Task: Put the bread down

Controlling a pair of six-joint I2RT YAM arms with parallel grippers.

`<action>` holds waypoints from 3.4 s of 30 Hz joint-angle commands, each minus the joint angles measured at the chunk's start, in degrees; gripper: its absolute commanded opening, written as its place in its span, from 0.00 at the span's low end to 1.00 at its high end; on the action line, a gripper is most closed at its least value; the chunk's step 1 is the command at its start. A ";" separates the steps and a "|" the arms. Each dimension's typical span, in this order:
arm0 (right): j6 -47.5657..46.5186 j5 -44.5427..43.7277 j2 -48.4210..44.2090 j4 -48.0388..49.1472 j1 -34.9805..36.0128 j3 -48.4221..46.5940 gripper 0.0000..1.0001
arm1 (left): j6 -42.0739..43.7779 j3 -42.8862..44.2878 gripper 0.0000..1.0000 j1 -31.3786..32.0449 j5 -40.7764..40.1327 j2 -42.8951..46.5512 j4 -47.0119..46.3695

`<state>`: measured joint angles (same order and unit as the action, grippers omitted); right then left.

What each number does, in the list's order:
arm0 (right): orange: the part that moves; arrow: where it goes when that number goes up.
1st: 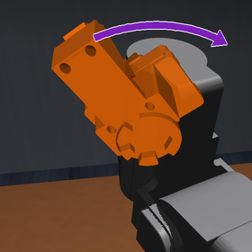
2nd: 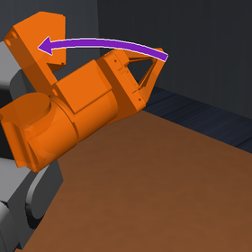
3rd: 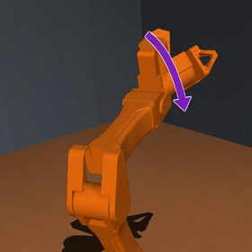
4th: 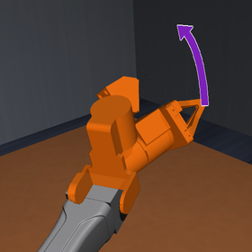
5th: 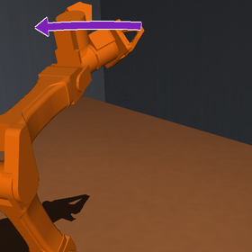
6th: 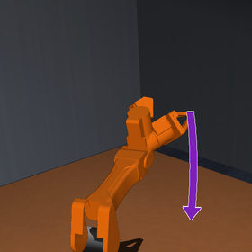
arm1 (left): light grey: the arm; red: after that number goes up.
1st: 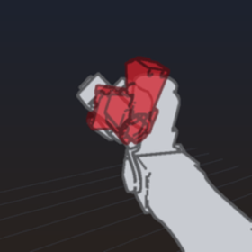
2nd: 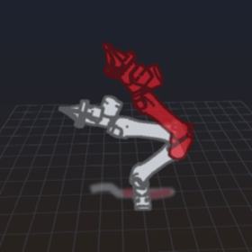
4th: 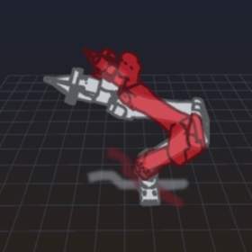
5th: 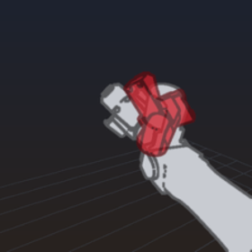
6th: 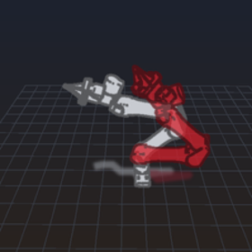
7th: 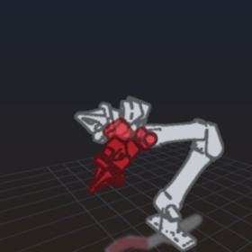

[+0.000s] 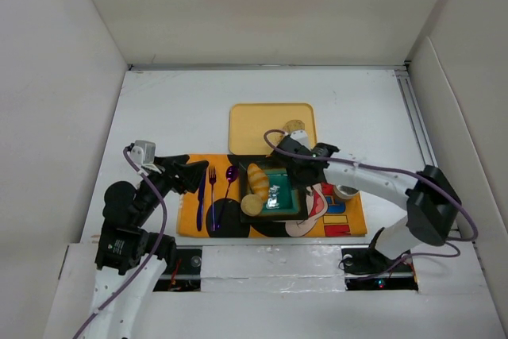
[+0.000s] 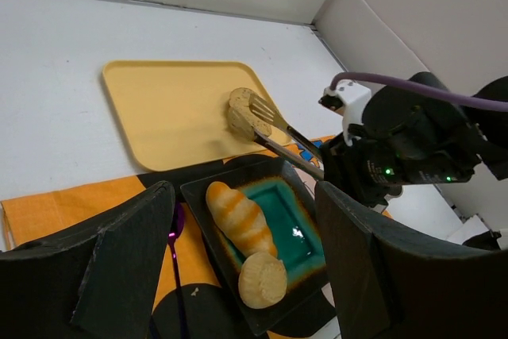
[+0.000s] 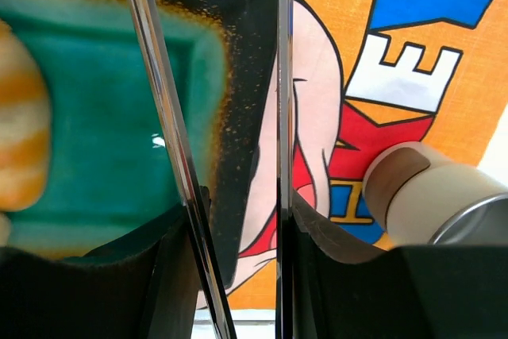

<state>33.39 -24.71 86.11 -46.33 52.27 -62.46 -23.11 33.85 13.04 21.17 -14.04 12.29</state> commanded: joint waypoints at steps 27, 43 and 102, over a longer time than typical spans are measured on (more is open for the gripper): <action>-0.09 -6.42 3.86 -7.64 2.39 -6.10 0.06 | -0.18 2.01 0.67 1.29 -0.95 -1.16 -1.57; 15.64 17.32 -31.59 -6.84 15.75 12.61 0.04 | -0.18 1.84 0.67 1.29 -0.87 -3.45 -1.92; -19.32 19.34 6.08 3.17 -46.28 -10.40 0.39 | 0.70 1.84 0.69 0.76 4.23 -0.11 -2.89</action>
<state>16.75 -11.31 89.45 -45.80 8.51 -71.20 -22.96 33.85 13.87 25.02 -14.96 11.86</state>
